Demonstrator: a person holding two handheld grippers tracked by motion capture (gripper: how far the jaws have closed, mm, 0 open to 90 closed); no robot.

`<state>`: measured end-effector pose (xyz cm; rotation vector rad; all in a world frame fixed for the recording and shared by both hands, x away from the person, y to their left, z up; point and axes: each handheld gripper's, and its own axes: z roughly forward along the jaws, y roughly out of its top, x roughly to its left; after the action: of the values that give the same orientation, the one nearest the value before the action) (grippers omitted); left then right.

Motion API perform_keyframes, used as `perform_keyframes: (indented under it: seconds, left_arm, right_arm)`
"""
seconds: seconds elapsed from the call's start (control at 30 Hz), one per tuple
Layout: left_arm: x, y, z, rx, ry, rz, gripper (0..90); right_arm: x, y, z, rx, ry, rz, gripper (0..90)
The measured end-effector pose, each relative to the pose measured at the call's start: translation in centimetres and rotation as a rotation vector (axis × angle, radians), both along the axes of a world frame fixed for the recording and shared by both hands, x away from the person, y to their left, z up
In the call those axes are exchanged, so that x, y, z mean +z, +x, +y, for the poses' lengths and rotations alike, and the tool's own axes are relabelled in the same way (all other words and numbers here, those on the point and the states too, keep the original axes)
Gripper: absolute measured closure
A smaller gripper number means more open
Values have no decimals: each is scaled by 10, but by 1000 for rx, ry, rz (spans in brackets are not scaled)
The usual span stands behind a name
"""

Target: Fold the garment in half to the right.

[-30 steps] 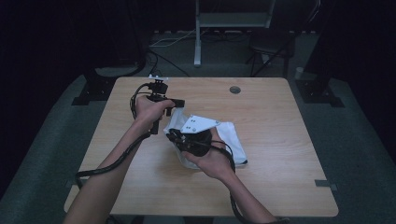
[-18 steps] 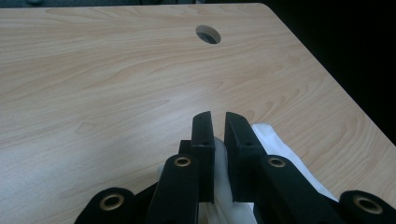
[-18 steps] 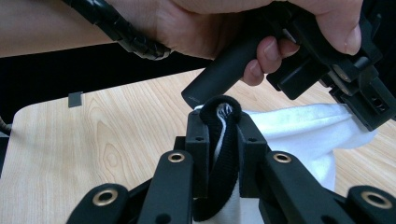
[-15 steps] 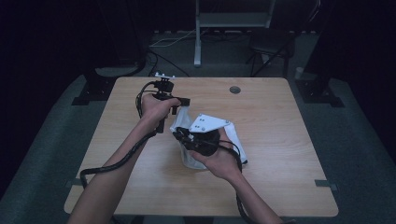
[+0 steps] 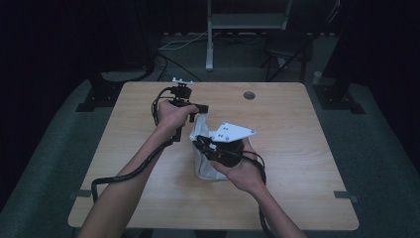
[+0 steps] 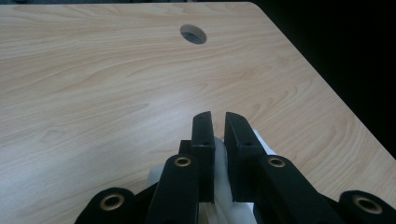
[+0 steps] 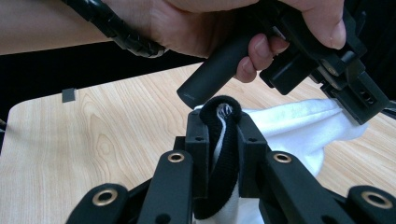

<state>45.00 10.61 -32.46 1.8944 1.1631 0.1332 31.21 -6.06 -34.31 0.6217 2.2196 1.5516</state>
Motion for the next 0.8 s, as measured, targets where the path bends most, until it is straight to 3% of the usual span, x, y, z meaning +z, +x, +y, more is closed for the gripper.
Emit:
perform_keyframes:
  seconds: [0.37, 0.5, 0.8]
  left_arm:
    - [-1, -2, -18, -32, 13, -12, 843]
    - [-3, -3, -23, -37, 42, -17, 853]
    - [-4, -4, -32, -30, 37, -17, 858]
  right_arm:
    - [-3, -3, -16, -25, 2, 7, 792]
    - [-5, -3, -22, -31, 7, 6, 792]
    - [-7, -5, -30, -45, 10, 9, 791]
